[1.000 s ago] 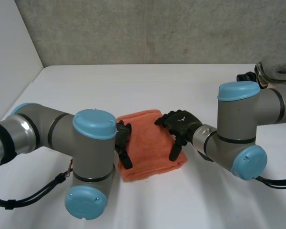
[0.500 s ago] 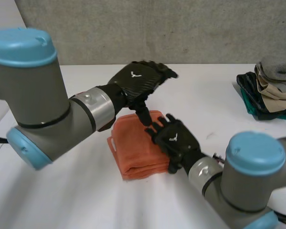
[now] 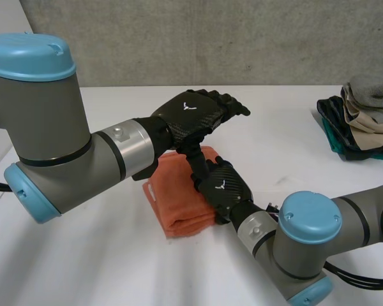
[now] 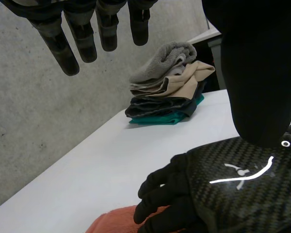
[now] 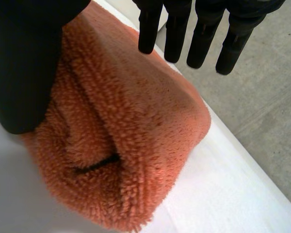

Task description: Fold the laundry.

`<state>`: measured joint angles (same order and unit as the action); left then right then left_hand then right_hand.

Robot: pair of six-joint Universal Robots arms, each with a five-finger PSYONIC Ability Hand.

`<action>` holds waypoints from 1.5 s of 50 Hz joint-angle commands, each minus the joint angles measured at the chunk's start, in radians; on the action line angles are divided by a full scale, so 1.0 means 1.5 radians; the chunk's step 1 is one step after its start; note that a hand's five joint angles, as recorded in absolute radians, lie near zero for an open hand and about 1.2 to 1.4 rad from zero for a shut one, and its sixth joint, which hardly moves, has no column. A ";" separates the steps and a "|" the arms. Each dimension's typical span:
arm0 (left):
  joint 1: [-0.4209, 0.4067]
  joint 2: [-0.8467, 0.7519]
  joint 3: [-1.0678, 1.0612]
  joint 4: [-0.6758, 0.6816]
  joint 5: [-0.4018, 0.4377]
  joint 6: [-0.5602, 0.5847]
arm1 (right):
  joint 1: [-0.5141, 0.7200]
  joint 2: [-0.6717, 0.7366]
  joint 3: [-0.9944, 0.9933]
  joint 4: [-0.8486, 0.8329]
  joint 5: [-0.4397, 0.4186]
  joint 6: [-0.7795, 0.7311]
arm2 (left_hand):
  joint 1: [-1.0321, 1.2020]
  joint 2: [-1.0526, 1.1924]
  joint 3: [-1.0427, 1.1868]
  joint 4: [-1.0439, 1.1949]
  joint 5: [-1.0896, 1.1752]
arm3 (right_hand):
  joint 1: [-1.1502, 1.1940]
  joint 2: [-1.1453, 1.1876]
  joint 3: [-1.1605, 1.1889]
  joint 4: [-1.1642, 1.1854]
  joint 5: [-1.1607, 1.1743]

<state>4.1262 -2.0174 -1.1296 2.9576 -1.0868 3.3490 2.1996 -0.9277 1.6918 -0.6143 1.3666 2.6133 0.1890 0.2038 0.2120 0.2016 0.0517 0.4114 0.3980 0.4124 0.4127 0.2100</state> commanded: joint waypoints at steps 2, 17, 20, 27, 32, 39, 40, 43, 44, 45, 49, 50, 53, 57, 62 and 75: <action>0.000 -0.001 -0.004 0.000 -0.001 0.001 | 0.000 0.015 -0.031 -0.007 -0.001 0.000 | -0.010 -0.020 -0.025 -0.018 -0.034 | 0.223 0.232 0.222 0.222 0.240; 0.043 0.044 -0.001 0.001 -0.002 0.000 | -0.018 -0.003 -0.215 -0.031 0.003 0.016 | -0.009 -0.019 -0.024 -0.017 -0.034 | 0.657 0.666 0.656 0.656 0.674; 0.062 0.066 0.004 0.005 -0.002 -0.002 | -0.052 -0.012 -0.261 -0.034 0.003 0.023 | -0.009 -0.019 -0.024 -0.017 -0.034 | 0.657 0.666 0.656 0.656 0.674; 0.080 0.094 0.007 0.013 -0.002 -0.007 | -0.174 -0.022 -0.392 -0.078 0.011 0.102 | -0.007 -0.017 -0.022 -0.016 -0.032 | 0.657 0.666 0.656 0.656 0.674; 0.079 0.096 -0.005 0.013 -0.002 -0.009 | -0.308 -0.029 -0.448 -0.082 0.003 0.147 | -0.007 -0.017 -0.022 -0.016 -0.032 | 0.657 0.666 0.656 0.656 0.674; 0.077 0.096 -0.019 0.013 -0.002 -0.010 | -0.445 0.017 -0.492 -0.081 -0.030 0.204 | -0.007 -0.017 -0.022 -0.016 -0.032 | 0.657 0.666 0.656 0.656 0.674; 0.076 0.096 -0.019 0.013 -0.002 -0.010 | -0.476 0.034 -0.498 -0.074 -0.057 0.221 | -0.007 -0.017 -0.022 -0.016 -0.032 | 0.657 0.666 0.656 0.656 0.674; 0.074 0.095 -0.023 0.014 -0.002 -0.011 | -0.517 0.061 -0.495 -0.071 -0.106 0.245 | -0.007 -0.017 -0.022 -0.016 -0.032 | 0.657 0.666 0.656 0.656 0.674; 0.073 0.095 -0.023 0.014 -0.002 -0.011 | -0.542 0.083 -0.488 -0.070 -0.144 0.252 | -0.007 -0.017 -0.022 -0.016 -0.032 | 0.657 0.666 0.656 0.656 0.674; 0.072 0.095 -0.023 0.013 -0.002 -0.011 | -0.550 0.093 -0.486 -0.068 -0.158 0.253 | -0.007 -0.017 -0.022 -0.016 -0.032 | 0.657 0.666 0.656 0.656 0.674; 0.070 0.093 -0.031 0.014 -0.002 -0.011 | -0.595 0.125 -0.448 -0.051 -0.212 0.252 | -0.007 -0.017 -0.022 -0.016 -0.032 | 0.657 0.666 0.656 0.656 0.674; 0.066 0.093 -0.037 0.015 -0.001 -0.011 | -0.605 0.126 -0.438 -0.048 -0.223 0.252 | -0.007 -0.017 -0.022 -0.016 -0.032 | 0.657 0.666 0.656 0.656 0.674; 0.059 0.092 -0.041 0.015 -0.001 -0.011 | -0.644 0.118 -0.392 -0.045 -0.250 0.252 | -0.007 -0.017 -0.022 -0.016 -0.032 | 0.657 0.666 0.656 0.656 0.674; 0.047 0.093 -0.042 0.015 -0.001 -0.011 | -0.665 0.079 -0.348 -0.042 -0.266 0.259 | -0.007 -0.017 -0.022 -0.016 -0.032 | 0.657 0.666 0.656 0.656 0.674; 0.042 0.096 -0.040 0.015 -0.001 -0.011 | -0.669 0.014 -0.307 -0.041 -0.283 0.263 | -0.007 -0.017 -0.022 -0.016 -0.032 | 0.504 0.513 0.503 0.503 0.522; 0.013 0.123 -0.045 0.015 -0.002 -0.019 | -0.679 -0.036 -0.305 0.130 -0.276 0.257 | -0.007 -0.017 -0.022 -0.016 -0.032 | -0.158 -0.149 -0.159 -0.159 -0.140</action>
<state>4.1652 -1.8539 -1.1910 2.9804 -1.0891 3.3300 1.1930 -0.9615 1.2398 -0.5611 0.9409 3.0073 0.1890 0.2040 0.2120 0.2016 0.0517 0.2249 0.2090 0.2105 0.2132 0.0488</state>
